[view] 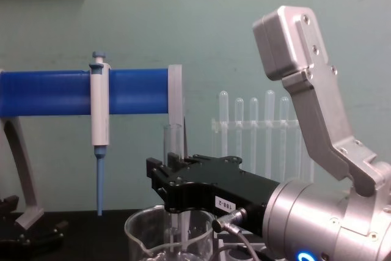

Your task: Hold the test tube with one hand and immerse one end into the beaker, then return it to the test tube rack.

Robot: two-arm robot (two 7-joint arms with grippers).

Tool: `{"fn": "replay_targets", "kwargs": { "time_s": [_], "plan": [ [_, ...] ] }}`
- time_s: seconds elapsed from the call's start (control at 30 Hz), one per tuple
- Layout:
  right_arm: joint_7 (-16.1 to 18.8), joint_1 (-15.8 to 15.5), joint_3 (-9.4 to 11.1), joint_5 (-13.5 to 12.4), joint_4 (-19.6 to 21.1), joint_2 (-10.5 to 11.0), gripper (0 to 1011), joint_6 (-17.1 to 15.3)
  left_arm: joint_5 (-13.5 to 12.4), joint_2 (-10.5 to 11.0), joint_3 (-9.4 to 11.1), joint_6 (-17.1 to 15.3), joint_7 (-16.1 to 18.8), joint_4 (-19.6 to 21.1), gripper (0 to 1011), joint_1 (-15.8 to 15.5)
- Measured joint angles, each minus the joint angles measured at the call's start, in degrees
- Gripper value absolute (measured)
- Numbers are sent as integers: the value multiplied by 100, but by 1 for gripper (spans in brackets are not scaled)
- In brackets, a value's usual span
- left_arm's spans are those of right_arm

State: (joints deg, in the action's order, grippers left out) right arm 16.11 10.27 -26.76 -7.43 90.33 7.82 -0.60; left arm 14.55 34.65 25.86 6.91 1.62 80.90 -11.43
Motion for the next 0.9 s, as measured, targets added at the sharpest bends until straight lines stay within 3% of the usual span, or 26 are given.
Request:
{"fn": "replay_targets", "kwargs": {
  "time_s": [0.9],
  "plan": [
    [0,0,0,0,0,0,226,0,0,0,0,0,0,0,1000,0]
  ]
}}
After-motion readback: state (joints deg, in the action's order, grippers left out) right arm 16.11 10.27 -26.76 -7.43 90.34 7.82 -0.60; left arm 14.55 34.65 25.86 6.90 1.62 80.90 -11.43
